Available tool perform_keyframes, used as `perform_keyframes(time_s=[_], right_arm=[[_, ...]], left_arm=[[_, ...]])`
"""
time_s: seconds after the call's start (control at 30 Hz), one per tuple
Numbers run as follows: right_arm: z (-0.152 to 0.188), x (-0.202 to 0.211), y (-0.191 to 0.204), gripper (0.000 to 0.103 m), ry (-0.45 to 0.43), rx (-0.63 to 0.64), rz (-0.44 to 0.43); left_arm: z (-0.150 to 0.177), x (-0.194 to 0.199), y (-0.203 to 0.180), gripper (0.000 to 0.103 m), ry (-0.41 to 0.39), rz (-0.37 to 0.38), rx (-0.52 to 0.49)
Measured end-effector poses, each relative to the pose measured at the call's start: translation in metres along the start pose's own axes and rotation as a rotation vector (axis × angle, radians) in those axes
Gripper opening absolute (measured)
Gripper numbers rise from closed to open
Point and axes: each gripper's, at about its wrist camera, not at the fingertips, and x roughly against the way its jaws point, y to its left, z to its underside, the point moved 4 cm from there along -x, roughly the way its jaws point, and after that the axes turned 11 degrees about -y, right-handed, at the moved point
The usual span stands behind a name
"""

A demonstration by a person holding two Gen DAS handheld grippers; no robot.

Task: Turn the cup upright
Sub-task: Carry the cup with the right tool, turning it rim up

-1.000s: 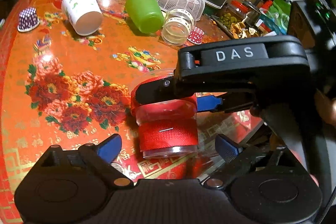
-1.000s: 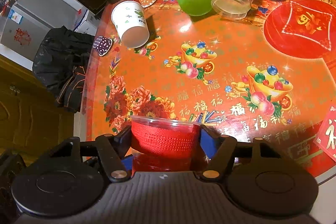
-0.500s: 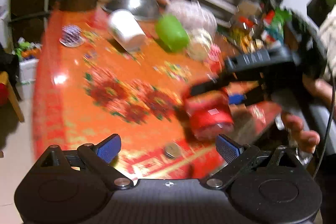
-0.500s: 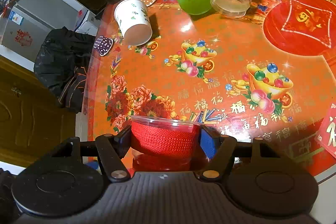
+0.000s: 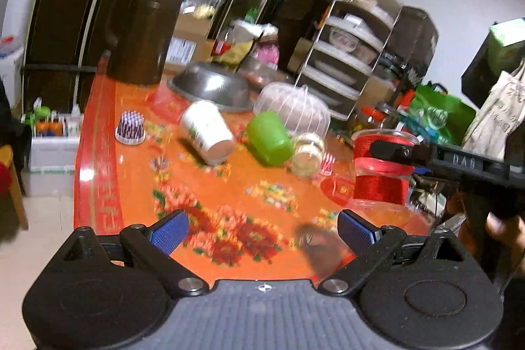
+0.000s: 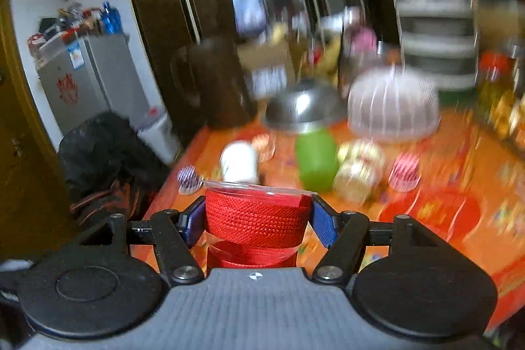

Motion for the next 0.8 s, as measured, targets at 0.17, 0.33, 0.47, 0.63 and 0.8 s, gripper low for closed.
perform_keyframes(time_s=[0.17,0.33,0.47,0.63,0.8], right_arm=[[0.008,0.021,-0.003,0.067,-0.205,0.068,0.012],[0.033,0.028,0.000,0.067,-0.398,0.180,0.050],[0.062,0.023,0.004,0.067,-0.520,0.278,0.059],[0.090,0.012,0.006,0.067,-0.584,0.324,0.081],[0.105,0.012,0.007,0.067,-0.606,0.323,0.084]], left_arm=[[-0.008,0.008,-0.013,0.100,-0.079,-0.034,-0.075],[-0.014,0.012,-0.013,0.100,-0.135,-0.056,-0.072],[-0.016,0.013,-0.011,0.100,-0.162,-0.016,-0.023],[-0.010,0.012,-0.013,0.100,-0.168,-0.014,-0.029],[-0.005,0.010,-0.011,0.100,-0.163,-0.004,-0.004]])
